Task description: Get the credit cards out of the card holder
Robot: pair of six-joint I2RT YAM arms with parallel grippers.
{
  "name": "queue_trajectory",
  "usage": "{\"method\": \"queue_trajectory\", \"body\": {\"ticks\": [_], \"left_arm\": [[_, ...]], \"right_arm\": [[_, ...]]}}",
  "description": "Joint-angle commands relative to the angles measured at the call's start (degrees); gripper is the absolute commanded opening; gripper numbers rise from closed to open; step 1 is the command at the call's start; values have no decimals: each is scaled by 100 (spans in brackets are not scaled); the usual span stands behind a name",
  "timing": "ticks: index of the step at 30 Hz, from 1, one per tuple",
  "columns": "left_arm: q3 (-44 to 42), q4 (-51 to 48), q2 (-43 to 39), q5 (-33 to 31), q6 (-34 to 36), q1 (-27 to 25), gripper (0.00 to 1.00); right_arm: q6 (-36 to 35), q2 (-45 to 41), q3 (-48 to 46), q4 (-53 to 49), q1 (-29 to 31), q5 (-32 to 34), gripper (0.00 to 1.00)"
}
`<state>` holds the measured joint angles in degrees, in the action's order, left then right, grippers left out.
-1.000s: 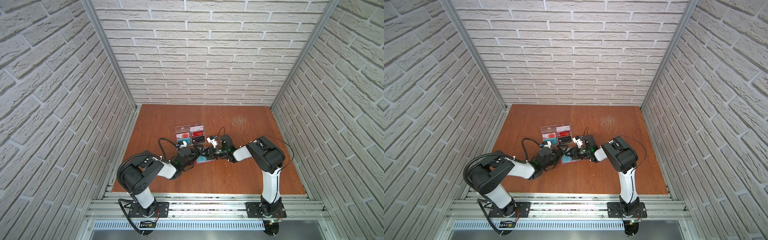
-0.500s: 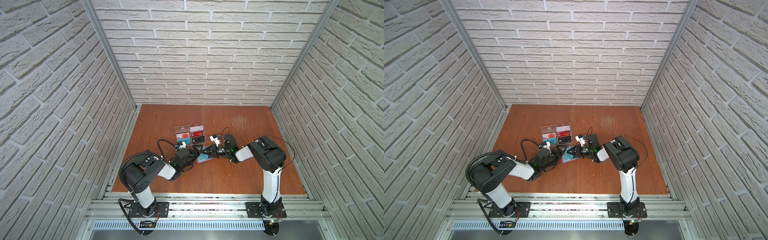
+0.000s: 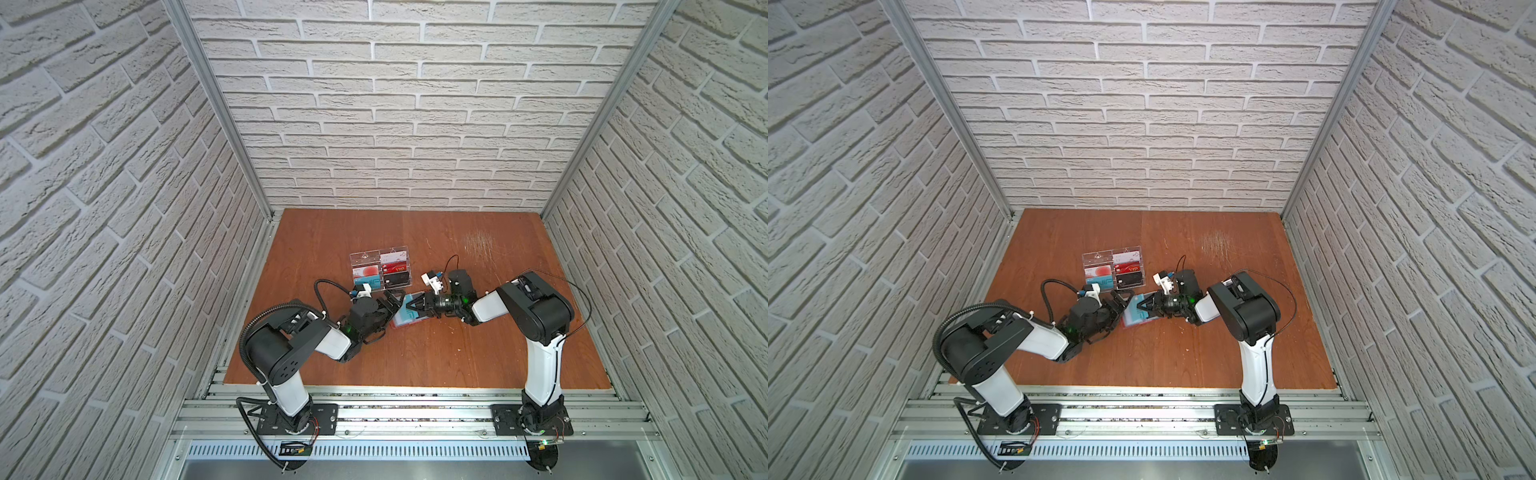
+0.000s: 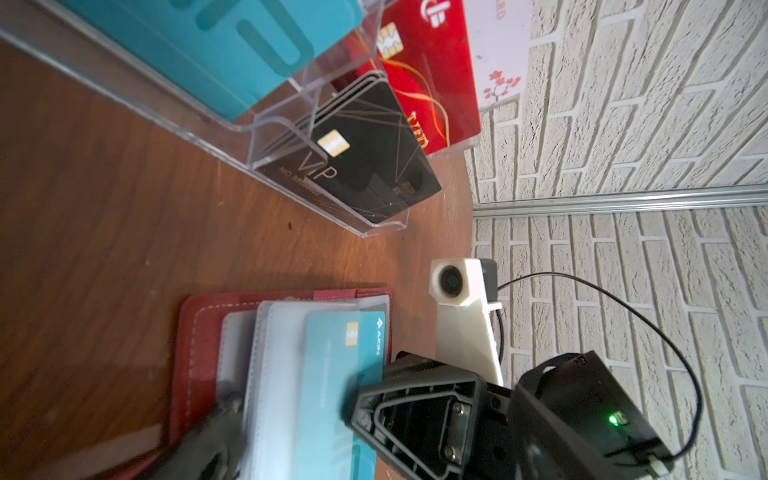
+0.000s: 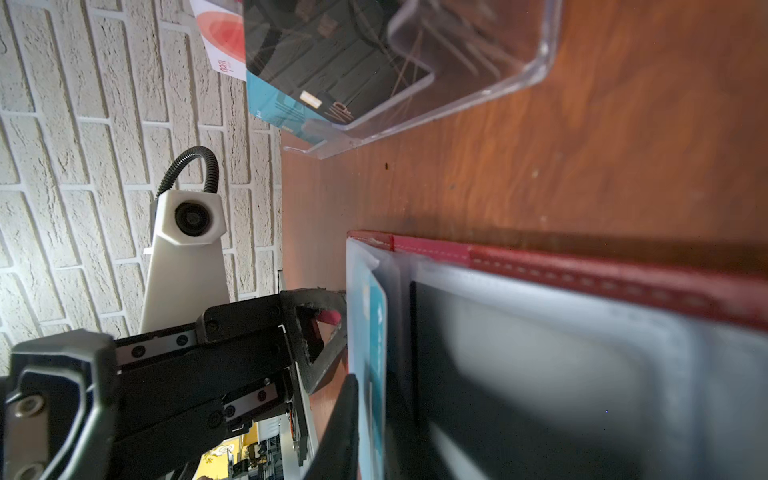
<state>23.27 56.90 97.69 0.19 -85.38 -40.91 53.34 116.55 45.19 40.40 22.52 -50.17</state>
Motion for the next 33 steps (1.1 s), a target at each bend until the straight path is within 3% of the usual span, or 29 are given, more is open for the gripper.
{"method": "queue_trajectory", "body": {"ticks": [1,33], "left_arm": [[-252,-847,251,30,-6,34,98],[-402,-795,269,77,13,153,98]], "right_arm": [[-184,-229,-58,-67,-59,64,13],[-477,-650,-179,-508,-332,199,7]]}}
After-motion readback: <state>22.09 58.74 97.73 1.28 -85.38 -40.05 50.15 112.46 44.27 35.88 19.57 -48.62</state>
